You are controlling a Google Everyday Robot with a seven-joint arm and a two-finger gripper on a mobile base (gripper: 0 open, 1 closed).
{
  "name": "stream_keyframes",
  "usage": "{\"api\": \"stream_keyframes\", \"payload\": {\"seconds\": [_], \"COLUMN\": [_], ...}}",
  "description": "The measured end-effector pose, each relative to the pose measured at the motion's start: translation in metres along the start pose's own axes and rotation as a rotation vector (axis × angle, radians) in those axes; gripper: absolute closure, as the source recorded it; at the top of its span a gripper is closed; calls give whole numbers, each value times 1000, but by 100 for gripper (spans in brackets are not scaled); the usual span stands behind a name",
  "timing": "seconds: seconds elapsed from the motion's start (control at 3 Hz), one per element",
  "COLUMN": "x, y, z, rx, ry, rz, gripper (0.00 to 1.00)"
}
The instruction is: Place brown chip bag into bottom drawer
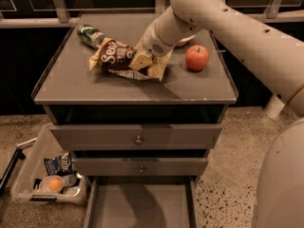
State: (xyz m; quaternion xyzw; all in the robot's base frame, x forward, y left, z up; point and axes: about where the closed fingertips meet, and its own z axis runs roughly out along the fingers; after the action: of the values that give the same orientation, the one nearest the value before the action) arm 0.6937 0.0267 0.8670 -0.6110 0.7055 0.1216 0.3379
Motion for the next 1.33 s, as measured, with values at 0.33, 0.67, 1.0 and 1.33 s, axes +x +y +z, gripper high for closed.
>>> {"api": "stream_keyframes", "payload": {"seconds": [0.33,0.67,1.0,1.33], "x": [0,1,4,5], "y": [0,7,24,47], "z": [0,-11,-32,-61], "rx": [0,2,0,9], "ry": [0,-12,-32,-67], "rz": [0,2,-7,-24], "gripper": [100,100,100,100]}}
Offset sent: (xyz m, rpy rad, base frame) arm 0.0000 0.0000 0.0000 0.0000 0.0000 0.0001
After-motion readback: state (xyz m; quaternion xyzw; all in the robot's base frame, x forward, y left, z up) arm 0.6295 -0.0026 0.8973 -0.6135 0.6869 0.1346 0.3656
